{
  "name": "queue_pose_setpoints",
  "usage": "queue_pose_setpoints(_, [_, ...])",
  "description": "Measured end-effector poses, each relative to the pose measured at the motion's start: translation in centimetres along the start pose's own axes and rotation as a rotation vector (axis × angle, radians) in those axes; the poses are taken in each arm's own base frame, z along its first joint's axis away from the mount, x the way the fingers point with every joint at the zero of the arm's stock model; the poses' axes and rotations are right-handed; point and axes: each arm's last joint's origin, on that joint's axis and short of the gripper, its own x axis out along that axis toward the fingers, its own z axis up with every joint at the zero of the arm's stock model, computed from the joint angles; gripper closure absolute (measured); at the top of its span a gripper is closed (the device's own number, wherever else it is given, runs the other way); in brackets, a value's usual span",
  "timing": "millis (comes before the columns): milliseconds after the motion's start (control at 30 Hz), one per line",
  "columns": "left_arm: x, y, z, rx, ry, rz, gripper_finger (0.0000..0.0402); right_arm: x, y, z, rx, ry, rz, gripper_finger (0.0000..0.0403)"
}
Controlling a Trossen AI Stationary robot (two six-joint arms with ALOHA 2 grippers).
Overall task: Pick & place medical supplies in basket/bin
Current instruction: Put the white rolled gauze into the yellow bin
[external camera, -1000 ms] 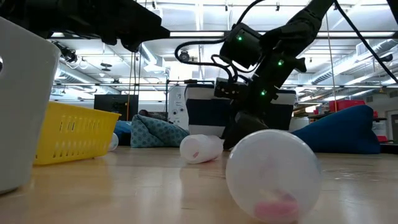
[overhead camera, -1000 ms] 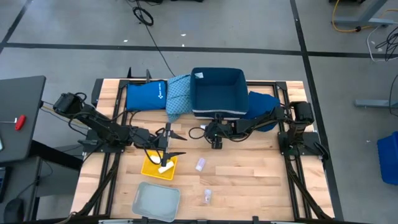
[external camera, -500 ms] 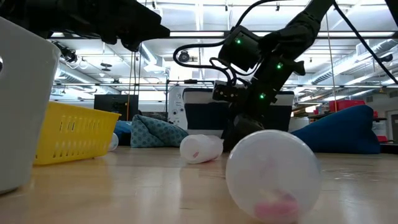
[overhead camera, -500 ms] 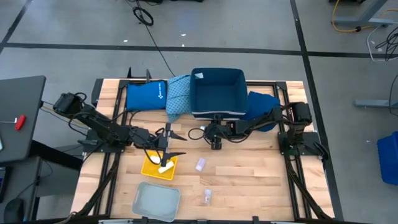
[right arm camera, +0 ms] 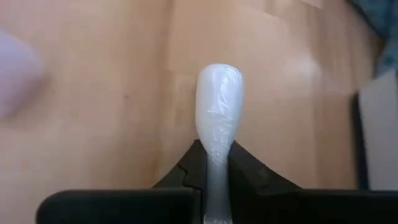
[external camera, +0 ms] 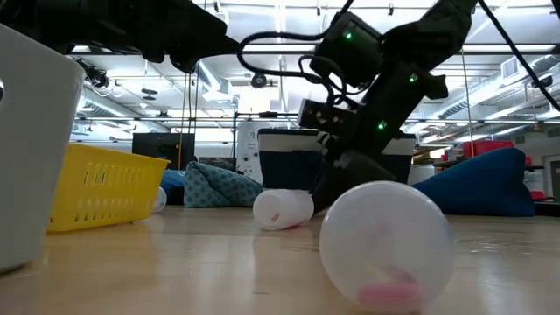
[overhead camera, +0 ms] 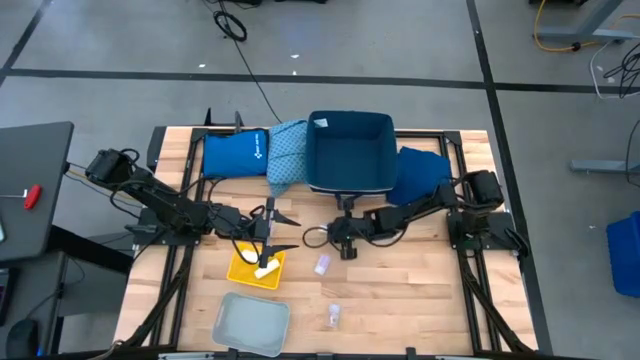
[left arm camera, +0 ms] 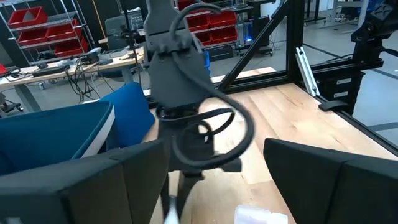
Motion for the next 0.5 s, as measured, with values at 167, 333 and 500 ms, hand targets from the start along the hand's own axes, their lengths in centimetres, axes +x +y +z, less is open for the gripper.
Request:
queue_pose_setpoints(167, [0.0,0.0,0.0,-0.003,0.0,-0.001,0.0135,-0.6,2.2,0.6,-0.015,-0.055,0.05,0.0371])
queue_pose_setpoints(333, [0.0,-0.1,0.0,-0.004,-0.001,-0.007,0.0135,-1.1,4.2,1.4,-0.031,-0.151,0.089,0.0371])
queue_pose_setpoints(500, [0.0,-0.1,0.1,-0.009,-0.01,-0.034,0.0135,-1.8,5.3,2.7,-0.034,-0.293,0.097,0.0371])
